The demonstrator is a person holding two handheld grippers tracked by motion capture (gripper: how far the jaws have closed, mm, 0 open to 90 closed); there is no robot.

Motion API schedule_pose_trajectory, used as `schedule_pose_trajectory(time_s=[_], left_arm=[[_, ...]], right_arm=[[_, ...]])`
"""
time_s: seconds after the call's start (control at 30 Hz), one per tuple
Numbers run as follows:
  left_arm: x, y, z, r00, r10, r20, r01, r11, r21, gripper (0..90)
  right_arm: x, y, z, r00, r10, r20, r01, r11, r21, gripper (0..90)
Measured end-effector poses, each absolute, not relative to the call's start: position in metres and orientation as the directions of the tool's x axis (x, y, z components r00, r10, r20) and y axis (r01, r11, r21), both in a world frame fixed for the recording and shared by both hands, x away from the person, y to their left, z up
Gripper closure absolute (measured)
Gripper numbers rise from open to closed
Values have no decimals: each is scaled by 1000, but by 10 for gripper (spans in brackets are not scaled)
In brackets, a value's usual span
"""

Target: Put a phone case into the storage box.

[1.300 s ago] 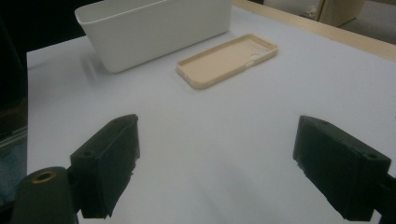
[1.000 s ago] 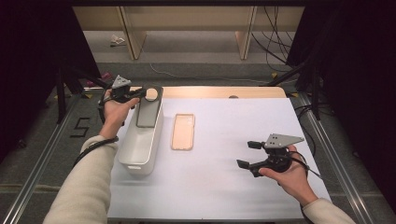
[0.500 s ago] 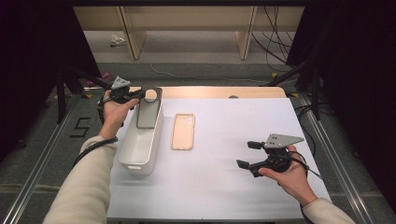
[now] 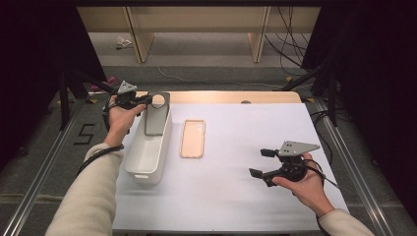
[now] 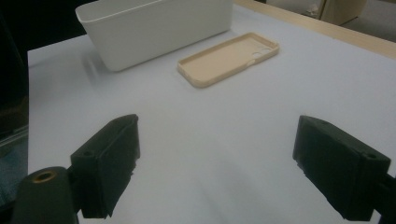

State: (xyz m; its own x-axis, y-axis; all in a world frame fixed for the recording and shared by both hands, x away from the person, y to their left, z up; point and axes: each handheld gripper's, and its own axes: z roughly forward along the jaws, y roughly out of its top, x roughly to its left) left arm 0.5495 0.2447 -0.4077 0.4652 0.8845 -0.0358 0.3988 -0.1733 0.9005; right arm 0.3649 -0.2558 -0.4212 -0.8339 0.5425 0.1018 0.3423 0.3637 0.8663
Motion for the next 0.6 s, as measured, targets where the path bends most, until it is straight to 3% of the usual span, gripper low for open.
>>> schedule_pose_trajectory(time_s=[0.6], left_arm=[[553,240,-405,425,905,0,435,-204,877,731]], right_arm=[[365,-255,-422,-836,539,104,343,366,865,156]])
